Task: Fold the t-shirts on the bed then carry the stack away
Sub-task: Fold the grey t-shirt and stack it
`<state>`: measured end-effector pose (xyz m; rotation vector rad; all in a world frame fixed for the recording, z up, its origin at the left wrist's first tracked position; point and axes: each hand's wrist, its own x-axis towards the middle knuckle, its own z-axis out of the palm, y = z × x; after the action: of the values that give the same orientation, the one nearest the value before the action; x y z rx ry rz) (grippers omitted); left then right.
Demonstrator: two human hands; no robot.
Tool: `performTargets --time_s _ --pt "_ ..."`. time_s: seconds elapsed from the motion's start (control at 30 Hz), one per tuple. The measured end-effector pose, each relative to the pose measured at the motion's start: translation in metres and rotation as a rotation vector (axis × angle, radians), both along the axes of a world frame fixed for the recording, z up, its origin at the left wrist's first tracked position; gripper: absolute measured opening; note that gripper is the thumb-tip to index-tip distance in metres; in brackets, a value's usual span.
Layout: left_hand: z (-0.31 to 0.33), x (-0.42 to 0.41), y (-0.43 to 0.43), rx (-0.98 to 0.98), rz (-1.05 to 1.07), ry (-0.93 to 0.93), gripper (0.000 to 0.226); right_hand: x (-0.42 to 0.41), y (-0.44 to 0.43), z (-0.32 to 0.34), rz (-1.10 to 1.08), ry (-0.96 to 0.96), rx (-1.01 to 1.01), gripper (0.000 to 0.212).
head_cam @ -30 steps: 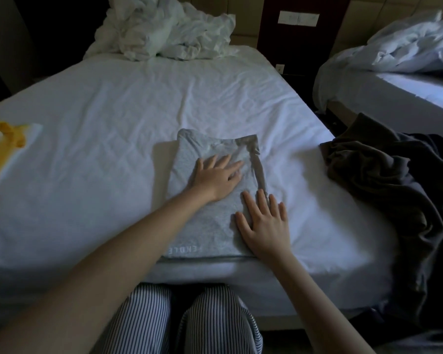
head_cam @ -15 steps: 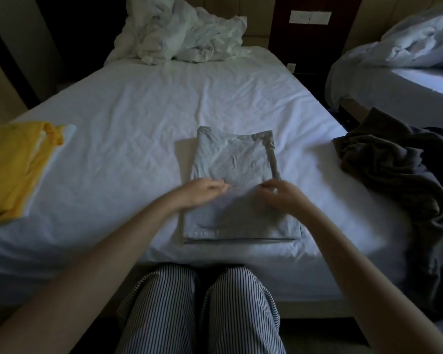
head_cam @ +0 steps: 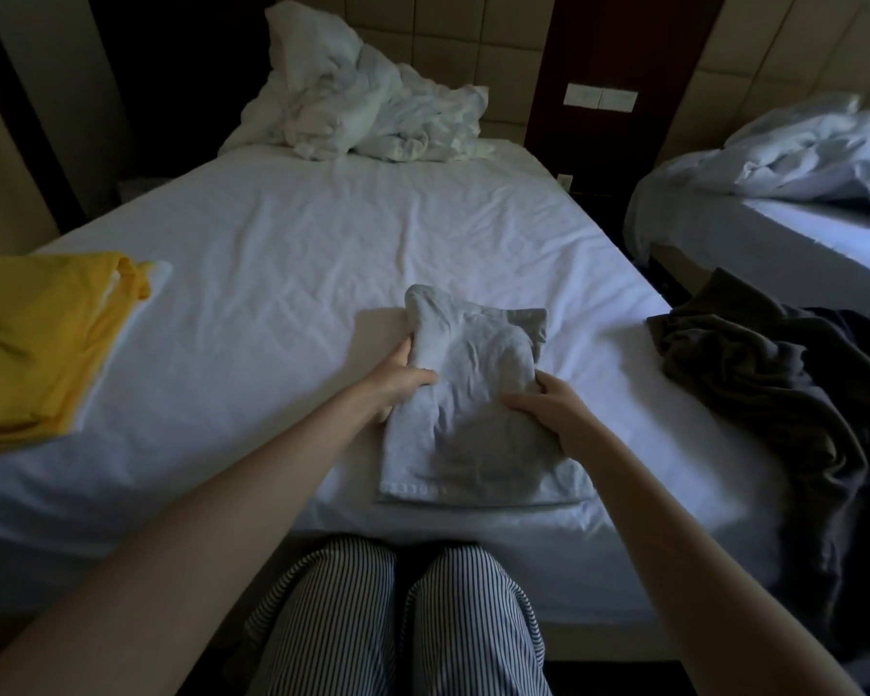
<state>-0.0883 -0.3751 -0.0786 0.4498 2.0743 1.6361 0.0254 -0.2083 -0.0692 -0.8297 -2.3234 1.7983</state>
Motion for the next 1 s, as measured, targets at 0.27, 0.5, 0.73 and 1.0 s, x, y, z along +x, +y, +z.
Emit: performTargets --time_s 0.27,0.5,0.73,1.0 --pt "0.029 -0.004 -0.073 0.234 0.005 -0.021 0.070 -0.003 -0.058 0.023 0.032 0.187 -0.283 0.029" --pt "0.058 -0.017 -0.177 0.192 0.066 0.078 0.070 -0.039 -0.149 0.028 0.133 0.270 -0.412 0.036" --pt "0.092 -0.055 -0.294 0.091 0.215 0.181 0.072 -0.105 -0.257 0.047 0.318 0.373 -0.511 0.044" --pt "0.120 -0.110 -0.445 -0.466 0.544 0.248 0.095 -0.194 -0.378 0.077 0.616 0.123 -0.148 0.048"
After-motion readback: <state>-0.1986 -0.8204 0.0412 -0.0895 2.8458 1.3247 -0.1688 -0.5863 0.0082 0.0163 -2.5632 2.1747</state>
